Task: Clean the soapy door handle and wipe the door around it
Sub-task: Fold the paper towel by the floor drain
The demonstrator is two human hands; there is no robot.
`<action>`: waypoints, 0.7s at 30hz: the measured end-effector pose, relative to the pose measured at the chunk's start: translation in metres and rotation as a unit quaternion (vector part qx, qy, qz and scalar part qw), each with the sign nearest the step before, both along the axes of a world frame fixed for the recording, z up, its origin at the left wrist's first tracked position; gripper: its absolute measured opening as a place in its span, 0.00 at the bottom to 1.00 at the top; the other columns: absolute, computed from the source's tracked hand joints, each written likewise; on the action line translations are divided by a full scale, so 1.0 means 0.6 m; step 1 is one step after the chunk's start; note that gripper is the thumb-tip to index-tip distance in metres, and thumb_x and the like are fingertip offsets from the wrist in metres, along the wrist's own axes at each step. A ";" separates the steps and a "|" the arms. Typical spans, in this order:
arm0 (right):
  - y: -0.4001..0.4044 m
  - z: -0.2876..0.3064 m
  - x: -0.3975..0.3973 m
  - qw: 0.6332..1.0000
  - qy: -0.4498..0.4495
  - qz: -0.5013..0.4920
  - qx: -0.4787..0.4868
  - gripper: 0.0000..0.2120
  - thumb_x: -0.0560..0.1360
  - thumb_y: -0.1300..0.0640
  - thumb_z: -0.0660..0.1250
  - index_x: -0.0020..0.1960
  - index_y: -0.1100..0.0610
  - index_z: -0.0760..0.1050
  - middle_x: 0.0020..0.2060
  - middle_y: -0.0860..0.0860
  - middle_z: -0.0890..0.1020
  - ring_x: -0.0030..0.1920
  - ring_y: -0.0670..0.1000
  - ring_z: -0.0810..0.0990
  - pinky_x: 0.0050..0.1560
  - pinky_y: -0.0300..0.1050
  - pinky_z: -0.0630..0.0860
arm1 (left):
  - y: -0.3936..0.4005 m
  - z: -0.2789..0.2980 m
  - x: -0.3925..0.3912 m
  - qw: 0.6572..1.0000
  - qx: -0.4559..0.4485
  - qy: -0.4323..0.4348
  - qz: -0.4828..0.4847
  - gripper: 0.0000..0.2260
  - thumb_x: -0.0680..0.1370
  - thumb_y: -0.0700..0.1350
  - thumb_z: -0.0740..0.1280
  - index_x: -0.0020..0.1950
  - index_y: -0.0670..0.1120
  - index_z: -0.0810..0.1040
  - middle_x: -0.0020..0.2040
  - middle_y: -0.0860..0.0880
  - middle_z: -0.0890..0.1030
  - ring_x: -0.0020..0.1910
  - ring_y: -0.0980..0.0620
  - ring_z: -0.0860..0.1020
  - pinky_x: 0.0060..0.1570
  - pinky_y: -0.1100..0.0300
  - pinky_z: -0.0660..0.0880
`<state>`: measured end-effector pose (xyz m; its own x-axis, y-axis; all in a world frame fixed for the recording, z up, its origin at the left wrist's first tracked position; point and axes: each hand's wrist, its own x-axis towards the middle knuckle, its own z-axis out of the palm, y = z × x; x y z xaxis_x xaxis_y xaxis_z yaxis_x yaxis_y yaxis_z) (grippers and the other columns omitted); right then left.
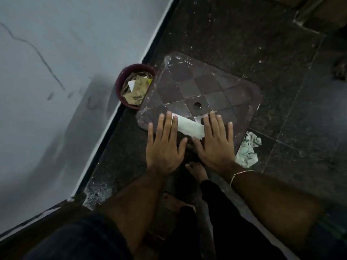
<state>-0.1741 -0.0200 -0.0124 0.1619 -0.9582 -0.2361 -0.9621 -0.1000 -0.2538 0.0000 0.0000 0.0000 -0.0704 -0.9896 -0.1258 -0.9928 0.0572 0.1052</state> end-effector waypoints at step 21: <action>-0.088 0.021 0.044 0.915 -0.248 -0.261 0.183 0.04 0.72 0.60 0.69 0.43 0.56 0.82 0.37 0.48 0.84 0.44 0.51 0.83 0.47 0.39 0.76 | -0.052 -0.018 0.006 0.984 0.134 0.118 0.003 0.26 0.81 0.46 0.63 0.78 0.39 0.69 0.81 0.39 0.63 0.80 0.39 0.62 0.77 0.45 0.61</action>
<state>-0.1477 -0.0726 0.0000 -0.1213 -0.8063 -0.5790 -0.6120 0.5200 -0.5959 0.0035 -0.0313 -0.0106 -0.1226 -0.9237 -0.3630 -0.9390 -0.0105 0.3438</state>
